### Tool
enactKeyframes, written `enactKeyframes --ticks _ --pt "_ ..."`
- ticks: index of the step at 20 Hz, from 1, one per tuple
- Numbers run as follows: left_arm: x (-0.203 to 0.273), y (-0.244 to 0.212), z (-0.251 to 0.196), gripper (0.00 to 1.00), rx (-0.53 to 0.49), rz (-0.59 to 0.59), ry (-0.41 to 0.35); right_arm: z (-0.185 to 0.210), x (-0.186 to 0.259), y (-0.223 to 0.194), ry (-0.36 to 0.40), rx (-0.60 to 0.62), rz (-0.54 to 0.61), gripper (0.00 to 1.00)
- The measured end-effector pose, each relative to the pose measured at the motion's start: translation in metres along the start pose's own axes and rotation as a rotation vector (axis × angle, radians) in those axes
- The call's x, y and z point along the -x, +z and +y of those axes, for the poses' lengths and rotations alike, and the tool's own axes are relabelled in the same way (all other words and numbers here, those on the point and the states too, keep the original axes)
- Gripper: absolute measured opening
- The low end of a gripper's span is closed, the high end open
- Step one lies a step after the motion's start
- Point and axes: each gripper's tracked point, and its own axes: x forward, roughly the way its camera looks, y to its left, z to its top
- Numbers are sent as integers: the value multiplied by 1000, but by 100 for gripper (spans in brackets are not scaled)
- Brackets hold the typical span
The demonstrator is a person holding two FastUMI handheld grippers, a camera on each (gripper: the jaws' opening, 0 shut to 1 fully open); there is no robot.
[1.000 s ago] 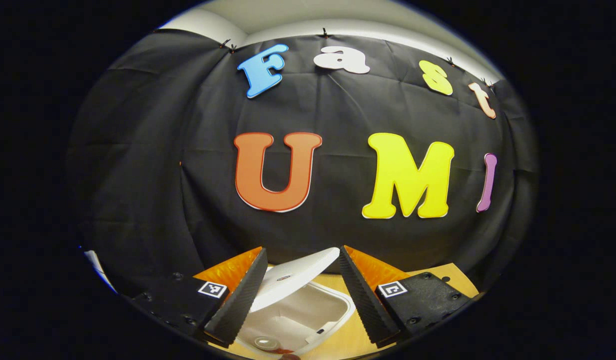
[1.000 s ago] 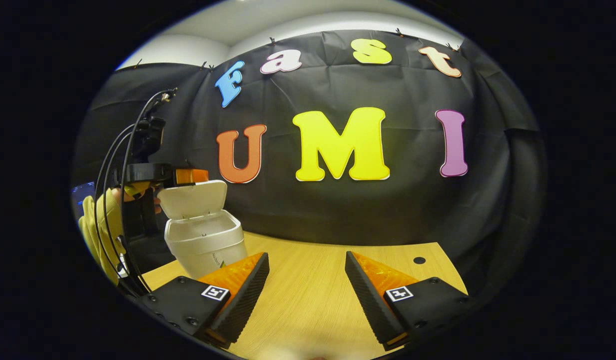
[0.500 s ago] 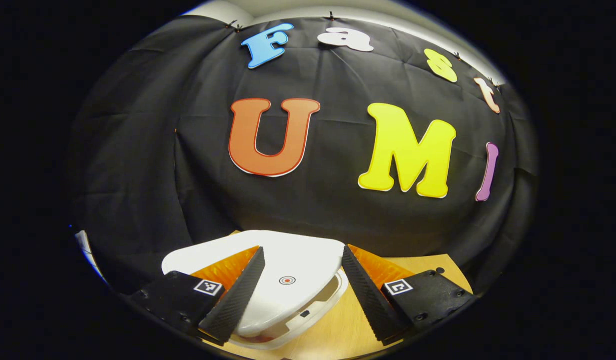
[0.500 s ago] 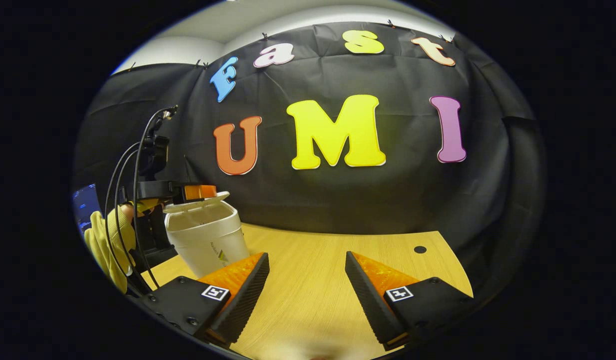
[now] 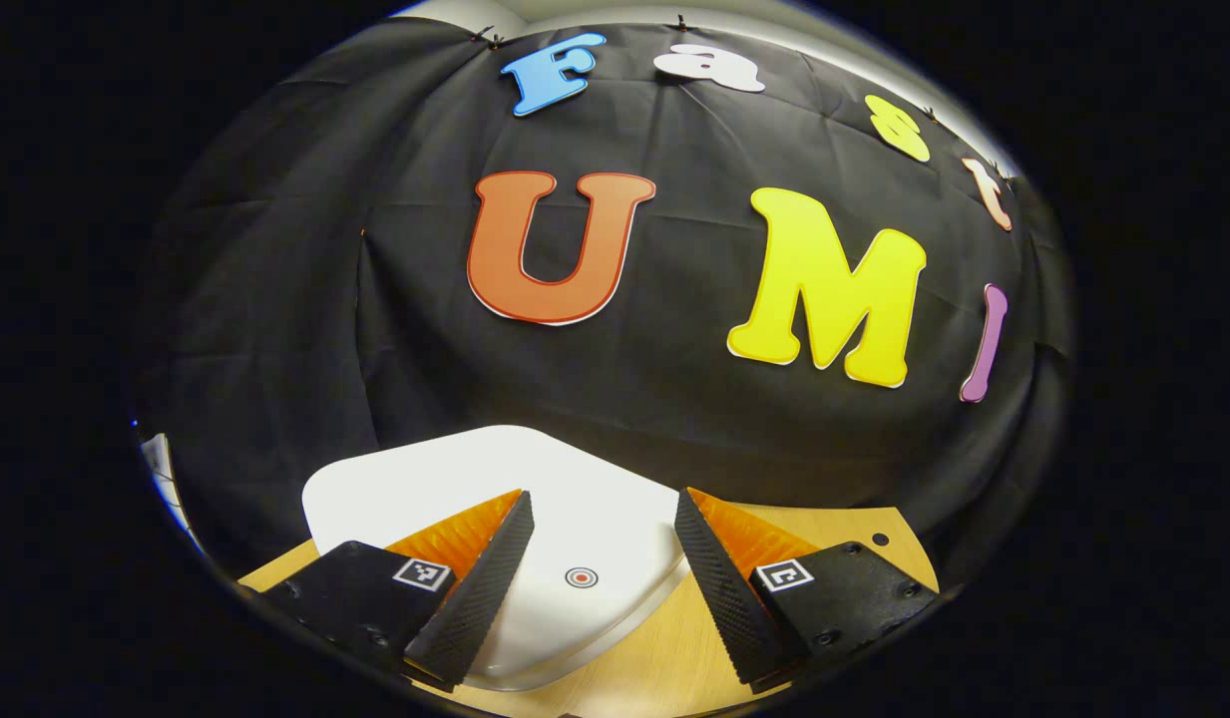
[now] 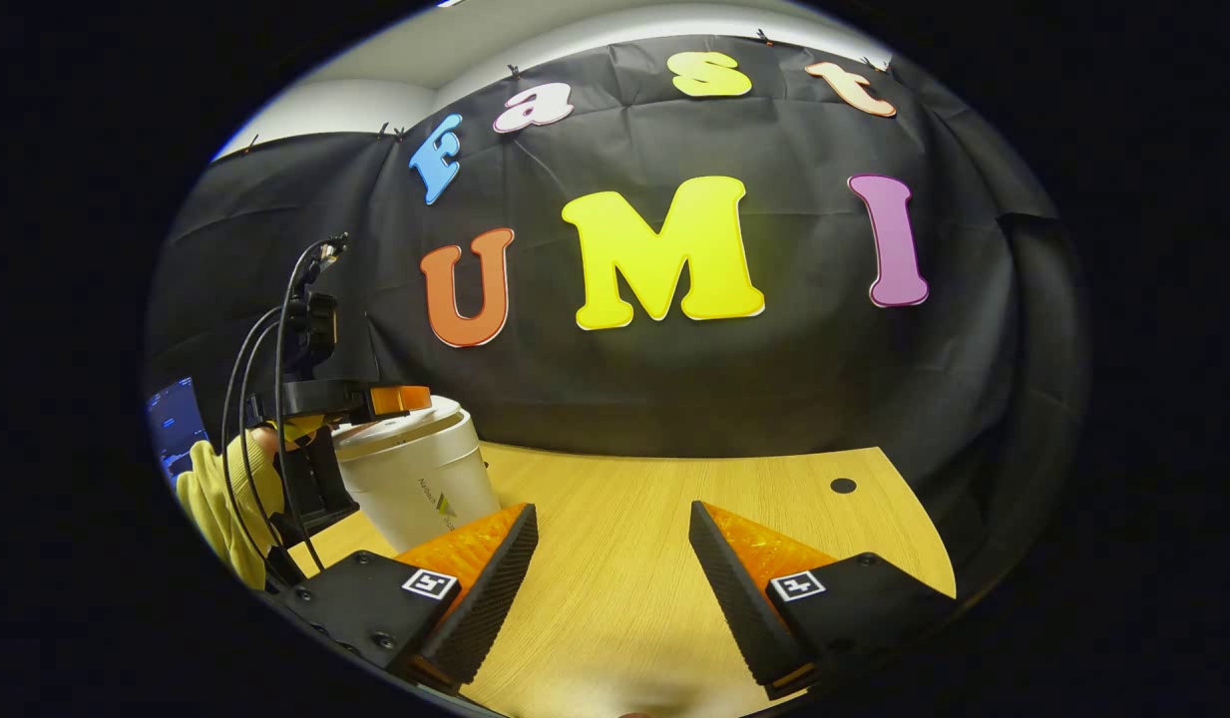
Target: Press the lid of the desktop garbage bin to open it, pick up the crumpled paper on the desktop and throw it into the bin, then pick up the pop can on the desktop and drop it into the bin, and finally close the garbage bin lid.
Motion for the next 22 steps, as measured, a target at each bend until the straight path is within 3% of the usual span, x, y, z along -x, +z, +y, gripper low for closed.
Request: enactKeyframes --ticks 6,10,14,22 --pt "-4 -12 4 96 -154 50 44 1 1 1 7 9 0 98" --pt "-5 -12 5 96 -139 53 50 10 5 10 38 16 -37 98" --pt "-5 -14 8 97 -223 70 65 13 5 21 61 18 -67 97" --pt "-1 -19 9 97 -189 187 38 17 11 32 76 75 -104 98"
